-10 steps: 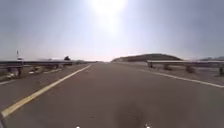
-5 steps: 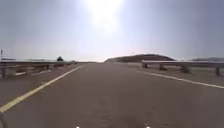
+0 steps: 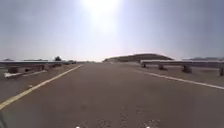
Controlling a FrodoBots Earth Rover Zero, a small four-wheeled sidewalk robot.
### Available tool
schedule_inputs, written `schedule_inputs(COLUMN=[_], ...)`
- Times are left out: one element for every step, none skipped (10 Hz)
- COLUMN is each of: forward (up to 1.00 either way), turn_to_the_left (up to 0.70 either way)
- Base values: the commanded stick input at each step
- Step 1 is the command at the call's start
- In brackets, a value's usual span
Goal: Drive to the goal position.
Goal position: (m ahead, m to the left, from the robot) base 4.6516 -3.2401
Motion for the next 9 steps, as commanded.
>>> schedule_inputs(forward=[0.7, 0.7, 0.7, 0.7, 0.7, 0.7, 0.7, 0.7, 0.7], turn_to_the_left=[0.0, 0.0, 0.0, 0.0, 0.13, 0.35, 0.28, 0.0, 0.0])
